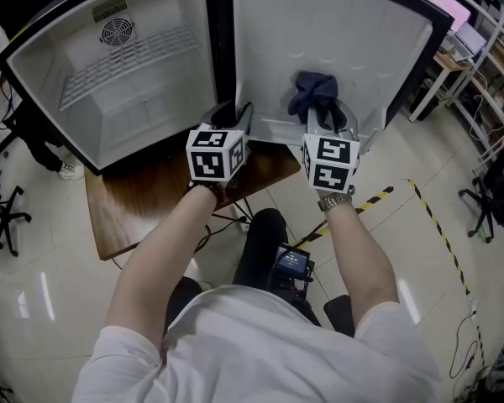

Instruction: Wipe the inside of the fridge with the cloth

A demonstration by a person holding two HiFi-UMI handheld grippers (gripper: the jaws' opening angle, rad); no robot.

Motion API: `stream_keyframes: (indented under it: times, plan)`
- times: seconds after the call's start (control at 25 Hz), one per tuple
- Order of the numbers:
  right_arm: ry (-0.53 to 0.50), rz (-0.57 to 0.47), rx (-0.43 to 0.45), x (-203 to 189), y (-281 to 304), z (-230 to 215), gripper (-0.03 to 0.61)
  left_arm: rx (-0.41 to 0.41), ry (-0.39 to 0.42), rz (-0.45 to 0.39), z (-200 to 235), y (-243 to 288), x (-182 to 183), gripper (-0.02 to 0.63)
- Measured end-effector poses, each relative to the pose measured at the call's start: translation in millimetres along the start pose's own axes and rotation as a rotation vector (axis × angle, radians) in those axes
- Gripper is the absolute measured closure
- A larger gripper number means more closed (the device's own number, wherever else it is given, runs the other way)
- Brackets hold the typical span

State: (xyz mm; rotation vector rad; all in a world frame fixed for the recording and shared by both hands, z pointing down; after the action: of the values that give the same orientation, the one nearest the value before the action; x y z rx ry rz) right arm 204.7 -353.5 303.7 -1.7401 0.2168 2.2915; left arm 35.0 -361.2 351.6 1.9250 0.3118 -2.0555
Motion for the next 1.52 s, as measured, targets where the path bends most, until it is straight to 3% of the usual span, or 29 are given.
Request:
stream_keyframes:
  times: [0.48,0.88,1.2,1.36,1.52]
  plan:
    - [0.018,0.048,-0.151,-20.3,-27.6,-78.6,0.476,0.007,0.000,-0.002,-0.9,-0.6,-2.8,0.480]
    - [0.063,0.067,-0.220,-21.9,-36.0,-101.6,0.476,0.004,0.008,0.004,-1.5,-0.4,-4.7,0.477]
    - [0.081,0.067,-0.220,-22.8,-39.0,-104.4,0.476,0.004,0.018,0.023,-3.8,0.1,-5.8,0.476]
    - [0.083,0.045,-0.201,-18.9,-41.5,-101.7,0.476,-0.014,0.054,0.035,-6.3,-3.7,-3.1,0.483]
    - [0.072,-0.001,-0.155,-8.4,-52.5,-90.0,0.476,-0.036,0.181,-0.015,-14.2,-27.3,5.2,0.445]
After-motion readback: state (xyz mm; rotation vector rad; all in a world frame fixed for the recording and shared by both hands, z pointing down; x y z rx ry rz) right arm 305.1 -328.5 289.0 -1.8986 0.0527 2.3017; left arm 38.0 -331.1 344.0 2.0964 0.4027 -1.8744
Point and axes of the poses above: the fingertips, and each gripper's own axes: y forward along the fingers, z to its left, x out of its top, the point moved 2 cm from there along -y, backward along the fingers, and after that the axes turned 3 degrees about x, right-handed, at the moved point
